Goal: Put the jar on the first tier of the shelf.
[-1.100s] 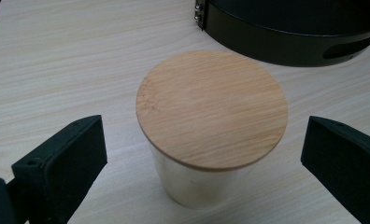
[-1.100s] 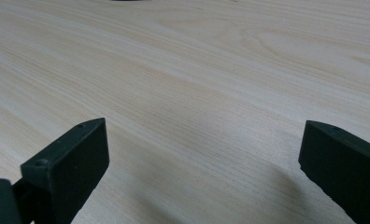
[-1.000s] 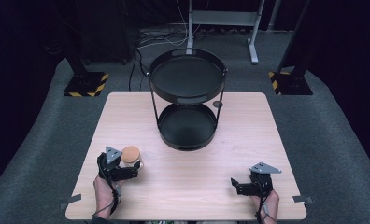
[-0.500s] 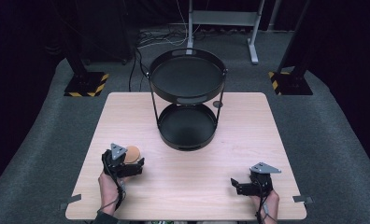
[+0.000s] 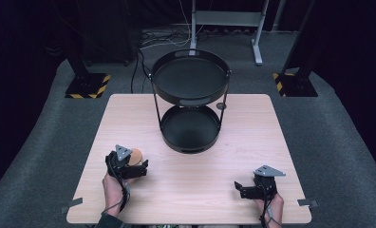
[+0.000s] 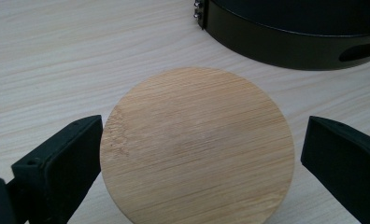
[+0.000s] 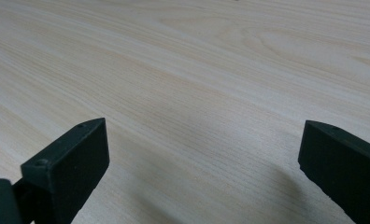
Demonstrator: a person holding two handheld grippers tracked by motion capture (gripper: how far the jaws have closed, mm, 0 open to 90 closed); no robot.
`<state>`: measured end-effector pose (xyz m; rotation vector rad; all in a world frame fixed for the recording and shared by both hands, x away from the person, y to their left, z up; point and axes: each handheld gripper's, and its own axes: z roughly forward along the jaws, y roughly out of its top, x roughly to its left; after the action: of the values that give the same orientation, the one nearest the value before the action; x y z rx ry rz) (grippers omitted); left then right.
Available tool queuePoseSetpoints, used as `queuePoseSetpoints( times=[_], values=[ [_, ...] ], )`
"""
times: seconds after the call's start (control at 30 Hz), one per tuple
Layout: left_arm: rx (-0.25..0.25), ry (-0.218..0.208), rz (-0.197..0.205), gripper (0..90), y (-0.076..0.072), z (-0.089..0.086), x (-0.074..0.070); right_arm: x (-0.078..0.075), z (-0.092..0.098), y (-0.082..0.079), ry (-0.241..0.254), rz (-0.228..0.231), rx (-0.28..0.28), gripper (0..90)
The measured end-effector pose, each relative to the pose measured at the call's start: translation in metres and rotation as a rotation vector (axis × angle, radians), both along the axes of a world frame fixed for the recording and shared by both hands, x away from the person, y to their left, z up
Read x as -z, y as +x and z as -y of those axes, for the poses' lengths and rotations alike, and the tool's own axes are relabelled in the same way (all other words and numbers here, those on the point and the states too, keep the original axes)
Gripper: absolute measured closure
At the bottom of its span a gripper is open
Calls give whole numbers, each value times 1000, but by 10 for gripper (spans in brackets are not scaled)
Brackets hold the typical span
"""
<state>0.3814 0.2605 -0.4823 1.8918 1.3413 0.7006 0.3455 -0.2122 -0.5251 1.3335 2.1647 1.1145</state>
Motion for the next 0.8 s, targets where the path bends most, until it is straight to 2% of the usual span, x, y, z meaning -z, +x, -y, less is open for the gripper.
queuePoseSetpoints(
  times=[0.1,0.13,0.17,0.27,0.37,0.8],
  values=[
    [-10,17,-9,10,1,1,1,0,0,0,0,1,1,12],
    [-6,21,-9,49,1,2,2,0,0,0,0,1,1,13],
    [-6,26,-10,133,1,2,2,0,0,0,0,2,1,14],
    [-29,38,-4,171,1,2,4,0,0,0,-2,4,1,15],
    [-39,32,0,214,1,1,6,0,0,-1,-4,5,2,15],
    [-37,-24,5,245,1,-3,7,0,0,-1,-2,8,3,16]
  ],
)
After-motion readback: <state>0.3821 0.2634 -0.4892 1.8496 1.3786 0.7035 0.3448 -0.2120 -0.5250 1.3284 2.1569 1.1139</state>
